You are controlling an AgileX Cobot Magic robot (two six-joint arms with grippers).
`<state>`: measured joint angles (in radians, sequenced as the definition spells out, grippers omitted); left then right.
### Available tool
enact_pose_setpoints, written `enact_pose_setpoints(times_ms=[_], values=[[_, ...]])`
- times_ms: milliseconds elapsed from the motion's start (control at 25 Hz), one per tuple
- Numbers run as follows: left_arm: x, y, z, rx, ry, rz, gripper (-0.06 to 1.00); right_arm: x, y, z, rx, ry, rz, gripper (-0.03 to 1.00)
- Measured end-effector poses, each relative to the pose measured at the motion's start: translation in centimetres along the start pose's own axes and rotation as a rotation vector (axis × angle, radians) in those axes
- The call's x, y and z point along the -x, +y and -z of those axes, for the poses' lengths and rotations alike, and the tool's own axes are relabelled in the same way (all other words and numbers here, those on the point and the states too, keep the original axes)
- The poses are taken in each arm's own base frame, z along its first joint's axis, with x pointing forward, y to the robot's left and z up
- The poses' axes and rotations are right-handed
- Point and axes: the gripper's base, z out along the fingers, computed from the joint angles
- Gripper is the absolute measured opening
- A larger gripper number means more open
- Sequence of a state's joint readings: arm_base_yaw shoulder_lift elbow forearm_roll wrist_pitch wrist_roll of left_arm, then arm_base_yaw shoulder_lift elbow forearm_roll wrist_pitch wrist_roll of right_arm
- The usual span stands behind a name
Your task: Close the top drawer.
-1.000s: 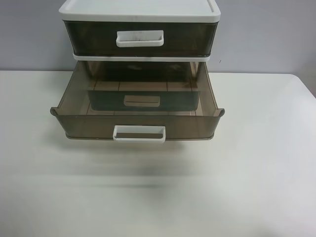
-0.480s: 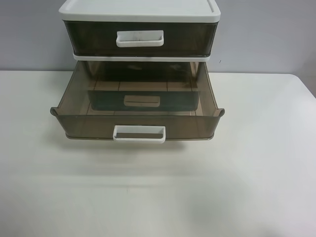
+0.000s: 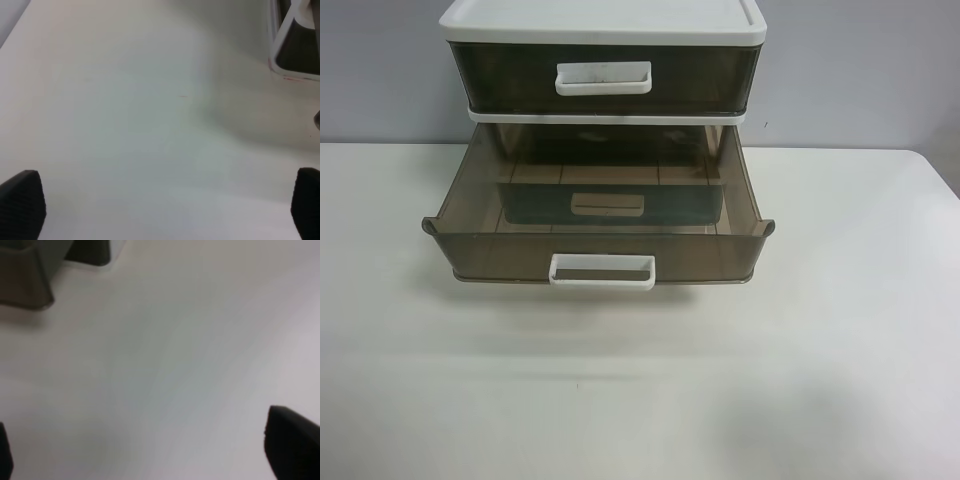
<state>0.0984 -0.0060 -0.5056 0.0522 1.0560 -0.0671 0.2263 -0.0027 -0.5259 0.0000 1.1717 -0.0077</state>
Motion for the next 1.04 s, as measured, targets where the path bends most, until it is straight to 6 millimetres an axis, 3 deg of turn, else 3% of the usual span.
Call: enact_pose_setpoints(times_ms=[320,1040], values=[[0.0,0.01,0.0,0.001,0.0,0.0,0.99,0.23,0.18,-0.99,-0.12,-0.06,-0.082,0.99],[0.0,0.02,0.0,0.002,0.0,-0.001,0.99,0.25,0.22,-1.01,-0.122,-0.063,-0.089,0.99]])
